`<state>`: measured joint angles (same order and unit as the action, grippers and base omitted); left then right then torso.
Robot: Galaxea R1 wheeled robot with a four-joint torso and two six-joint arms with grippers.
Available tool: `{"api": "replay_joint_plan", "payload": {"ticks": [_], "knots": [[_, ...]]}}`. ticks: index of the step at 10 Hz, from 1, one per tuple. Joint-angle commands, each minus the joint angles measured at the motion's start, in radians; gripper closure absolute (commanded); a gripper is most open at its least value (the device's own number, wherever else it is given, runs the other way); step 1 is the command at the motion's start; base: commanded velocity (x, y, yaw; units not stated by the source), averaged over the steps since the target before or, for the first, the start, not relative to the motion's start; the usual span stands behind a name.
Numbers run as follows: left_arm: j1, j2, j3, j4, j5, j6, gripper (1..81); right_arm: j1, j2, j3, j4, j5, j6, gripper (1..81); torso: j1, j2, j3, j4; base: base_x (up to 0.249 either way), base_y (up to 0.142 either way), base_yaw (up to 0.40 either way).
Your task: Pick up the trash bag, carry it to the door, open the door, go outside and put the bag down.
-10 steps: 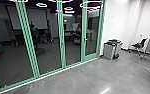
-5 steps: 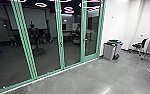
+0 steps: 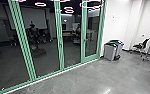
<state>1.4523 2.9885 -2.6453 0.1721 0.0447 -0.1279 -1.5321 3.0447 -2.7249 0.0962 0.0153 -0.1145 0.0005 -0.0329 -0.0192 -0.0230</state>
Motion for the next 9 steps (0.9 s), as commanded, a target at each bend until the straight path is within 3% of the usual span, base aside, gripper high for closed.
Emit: {"api": "replay_joint_plan", "payload": {"ticks": [1,9], "knots": [[-0.059,-0.003,0.004,0.009,0.049,0.004,81.1,0.049,0.002,0.001,0.005,-0.055,-0.007,1.0,0.000,0.000,0.000,0.000,0.136,0.000,0.000],[-0.062,-0.002,0.004,0.009,0.047,0.004,81.1,0.052,0.002,-0.001,0.007,-0.058,-0.007,1.0,0.000,0.000,0.000,0.000,0.150,0.000,0.000]]}}
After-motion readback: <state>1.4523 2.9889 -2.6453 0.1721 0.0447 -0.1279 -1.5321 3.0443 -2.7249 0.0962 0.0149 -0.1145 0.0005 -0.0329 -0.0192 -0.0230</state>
